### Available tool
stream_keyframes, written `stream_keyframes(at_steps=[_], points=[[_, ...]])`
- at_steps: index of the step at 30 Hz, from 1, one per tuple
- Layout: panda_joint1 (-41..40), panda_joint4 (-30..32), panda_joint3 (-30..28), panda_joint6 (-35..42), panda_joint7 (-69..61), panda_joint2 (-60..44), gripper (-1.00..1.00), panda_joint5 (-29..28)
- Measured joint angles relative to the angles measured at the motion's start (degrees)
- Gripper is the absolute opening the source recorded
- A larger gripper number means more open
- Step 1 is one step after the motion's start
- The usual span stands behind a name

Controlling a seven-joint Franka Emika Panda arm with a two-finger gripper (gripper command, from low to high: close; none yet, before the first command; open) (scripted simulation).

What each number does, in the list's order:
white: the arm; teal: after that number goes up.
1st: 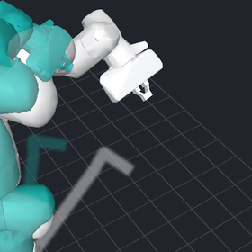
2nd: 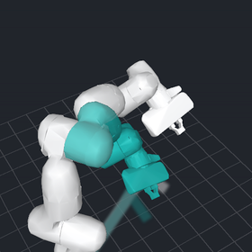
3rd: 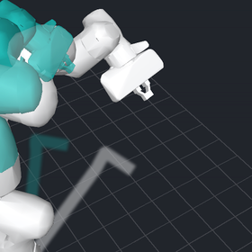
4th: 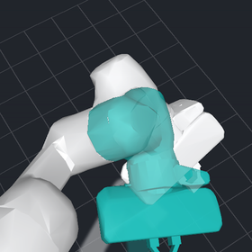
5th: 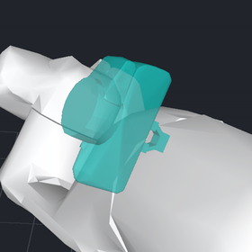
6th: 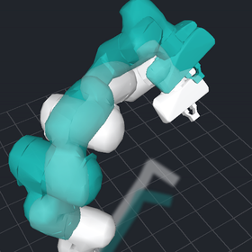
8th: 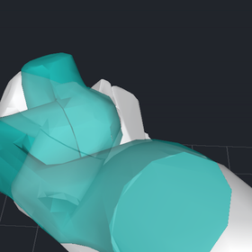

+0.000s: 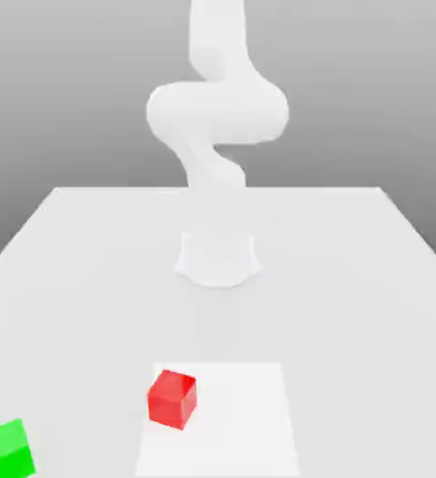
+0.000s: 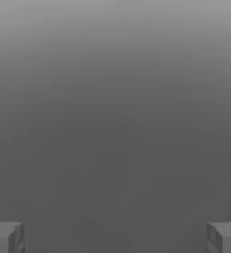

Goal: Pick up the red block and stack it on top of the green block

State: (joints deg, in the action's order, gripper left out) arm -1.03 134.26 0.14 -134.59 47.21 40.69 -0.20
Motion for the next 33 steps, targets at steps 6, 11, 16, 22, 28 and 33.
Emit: stream_keyframes(at_steps=[6, 11, 16, 22, 28, 33], points=[[-2.54, 6.16, 0.24, -7.01, 3.38, -12.91, 0.00, -0.41], [-4.21, 11.14, -0.01, -12.67, 6.13, -23.30, 0.00, -0.76], [-5.39, 16.12, -0.72, -18.32, 8.61, -33.68, 0.00, -0.75], [-6.61, 20.37, -1.12, -25.95, 10.07, -46.14, 0.00, 0.47], [-6.87, 19.22, -0.74, -34.24, 9.78, -56.02, -1.00, 1.02], [-6.90, 19.11, -0.67, -34.94, 9.86, -56.81, -1.00, 0.93]])
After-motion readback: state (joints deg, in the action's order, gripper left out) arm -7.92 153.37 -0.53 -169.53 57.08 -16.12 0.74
